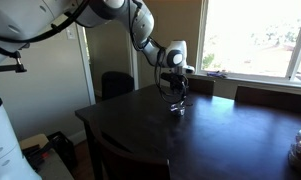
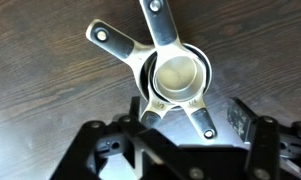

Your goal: Stack the four measuring cups together

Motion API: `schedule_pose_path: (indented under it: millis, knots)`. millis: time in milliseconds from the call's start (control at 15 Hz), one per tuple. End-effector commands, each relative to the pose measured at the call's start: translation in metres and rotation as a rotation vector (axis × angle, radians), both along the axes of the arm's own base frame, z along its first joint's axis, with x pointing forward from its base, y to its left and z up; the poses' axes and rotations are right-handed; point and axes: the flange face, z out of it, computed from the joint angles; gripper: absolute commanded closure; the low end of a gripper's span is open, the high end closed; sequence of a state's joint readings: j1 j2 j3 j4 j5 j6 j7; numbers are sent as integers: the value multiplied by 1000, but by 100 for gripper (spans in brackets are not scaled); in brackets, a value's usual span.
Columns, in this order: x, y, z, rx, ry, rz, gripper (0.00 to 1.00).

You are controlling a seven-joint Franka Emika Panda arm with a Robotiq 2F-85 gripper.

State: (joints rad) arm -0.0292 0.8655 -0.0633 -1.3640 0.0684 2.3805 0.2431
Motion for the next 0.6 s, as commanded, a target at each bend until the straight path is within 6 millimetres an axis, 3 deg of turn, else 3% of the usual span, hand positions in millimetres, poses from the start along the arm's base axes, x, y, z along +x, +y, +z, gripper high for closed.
schedule_pose_path:
  millis: [0,333,400,533]
  knots:
    - [-28,7,48,17,85,76,0]
    - [-51,10,83,-24,168,150,0]
    - [-28,7,69,-10,128,120,0]
    - [-34,7,76,-14,139,134,0]
